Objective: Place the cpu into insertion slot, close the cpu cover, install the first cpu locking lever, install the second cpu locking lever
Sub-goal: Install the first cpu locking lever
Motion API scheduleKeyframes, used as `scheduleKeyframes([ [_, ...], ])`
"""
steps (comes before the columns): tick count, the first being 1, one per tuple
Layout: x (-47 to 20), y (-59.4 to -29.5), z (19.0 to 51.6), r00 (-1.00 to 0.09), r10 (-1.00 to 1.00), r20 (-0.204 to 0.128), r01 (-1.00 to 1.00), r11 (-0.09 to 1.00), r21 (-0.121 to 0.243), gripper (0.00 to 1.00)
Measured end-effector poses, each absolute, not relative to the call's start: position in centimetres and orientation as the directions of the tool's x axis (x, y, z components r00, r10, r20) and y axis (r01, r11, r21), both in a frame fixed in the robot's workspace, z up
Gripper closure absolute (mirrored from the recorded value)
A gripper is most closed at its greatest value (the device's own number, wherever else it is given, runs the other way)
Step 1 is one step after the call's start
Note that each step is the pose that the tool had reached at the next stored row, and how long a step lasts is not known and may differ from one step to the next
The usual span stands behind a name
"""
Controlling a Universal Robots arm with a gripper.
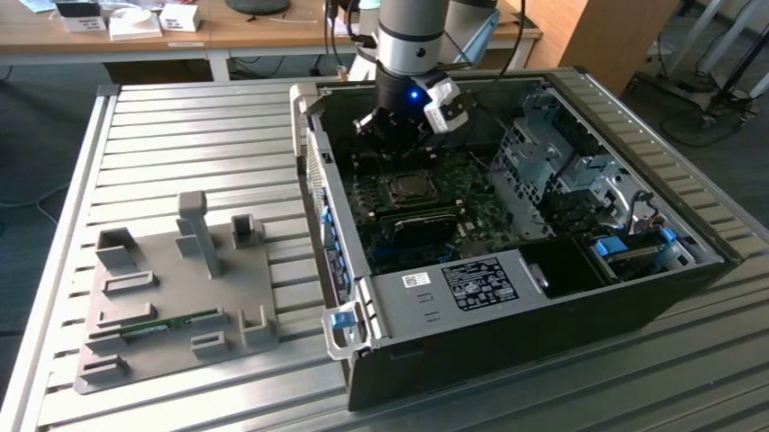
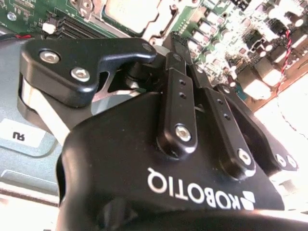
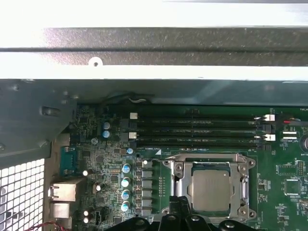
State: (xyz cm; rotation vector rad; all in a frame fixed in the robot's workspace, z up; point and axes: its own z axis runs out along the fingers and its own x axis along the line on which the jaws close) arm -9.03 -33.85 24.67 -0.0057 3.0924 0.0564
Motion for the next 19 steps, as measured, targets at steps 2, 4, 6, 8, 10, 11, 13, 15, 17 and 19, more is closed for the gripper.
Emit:
scheduleKeyframes([
  [2, -9.0, -33.8, 24.7, -0.999, -0.003, -0.049, -0.005, 0.999, 0.037, 0.89],
  [4, -9.0, -33.8, 24.7, -0.999, -0.003, -0.049, -0.005, 0.999, 0.036, 0.89],
  [6, -9.1, -33.9, 24.7, -0.999, -0.003, -0.049, -0.004, 0.999, 0.036, 0.89],
  [8, -9.5, -33.9, 24.7, -0.999, -0.003, -0.049, -0.005, 0.999, 0.036, 0.89],
  [10, -10.0, -33.8, 24.7, -0.999, -0.003, -0.050, -0.005, 0.999, 0.036, 0.89],
  [11, -10.3, -33.8, 24.7, -0.999, -0.003, -0.050, -0.005, 0.999, 0.036, 0.89],
  [13, -10.8, -33.8, 24.7, -0.999, -0.003, -0.051, -0.005, 0.999, 0.036, 0.89],
  [15, -11.3, -33.8, 24.7, -0.999, -0.003, -0.052, -0.005, 0.999, 0.036, 0.89],
  [17, -11.8, -33.8, 24.7, -0.999, -0.003, -0.052, -0.005, 0.999, 0.036, 0.89],
  [19, -11.9, -33.8, 24.6, -0.999, -0.003, -0.053, -0.005, 0.999, 0.036, 0.89],
])
